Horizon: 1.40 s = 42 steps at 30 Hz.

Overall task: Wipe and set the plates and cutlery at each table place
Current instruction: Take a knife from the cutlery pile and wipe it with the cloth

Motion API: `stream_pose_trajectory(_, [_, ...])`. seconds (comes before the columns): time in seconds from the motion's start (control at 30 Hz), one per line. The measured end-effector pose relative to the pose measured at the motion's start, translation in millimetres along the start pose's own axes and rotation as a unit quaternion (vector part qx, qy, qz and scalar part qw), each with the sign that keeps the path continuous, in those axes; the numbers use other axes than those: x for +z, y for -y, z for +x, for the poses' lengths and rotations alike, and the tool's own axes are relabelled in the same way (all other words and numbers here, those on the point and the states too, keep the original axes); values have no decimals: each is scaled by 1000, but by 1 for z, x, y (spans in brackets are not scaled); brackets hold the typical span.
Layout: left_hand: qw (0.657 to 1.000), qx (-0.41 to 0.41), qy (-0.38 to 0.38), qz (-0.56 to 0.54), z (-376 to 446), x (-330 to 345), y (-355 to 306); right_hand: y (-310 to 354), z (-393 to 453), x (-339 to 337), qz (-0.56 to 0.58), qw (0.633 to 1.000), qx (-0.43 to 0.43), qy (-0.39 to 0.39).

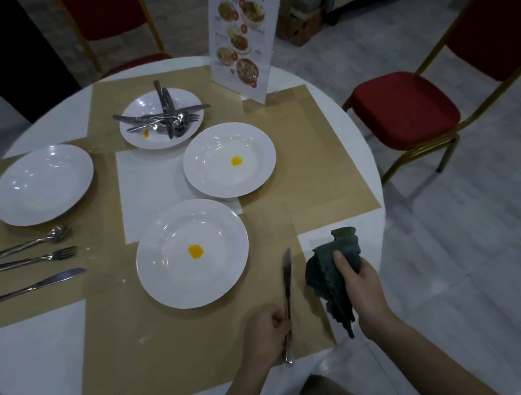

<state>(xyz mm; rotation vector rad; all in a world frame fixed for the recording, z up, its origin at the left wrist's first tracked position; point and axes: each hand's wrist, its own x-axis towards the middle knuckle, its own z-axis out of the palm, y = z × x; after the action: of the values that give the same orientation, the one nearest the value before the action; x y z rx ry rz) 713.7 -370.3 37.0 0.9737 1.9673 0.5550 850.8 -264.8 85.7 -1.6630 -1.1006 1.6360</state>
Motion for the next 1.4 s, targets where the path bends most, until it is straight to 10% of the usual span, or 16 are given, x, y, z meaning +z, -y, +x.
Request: stream_pose_trajectory(1.4, [993, -50, -60, 84, -5, -28, 32, -11, 7, 18, -31, 998, 12, 45])
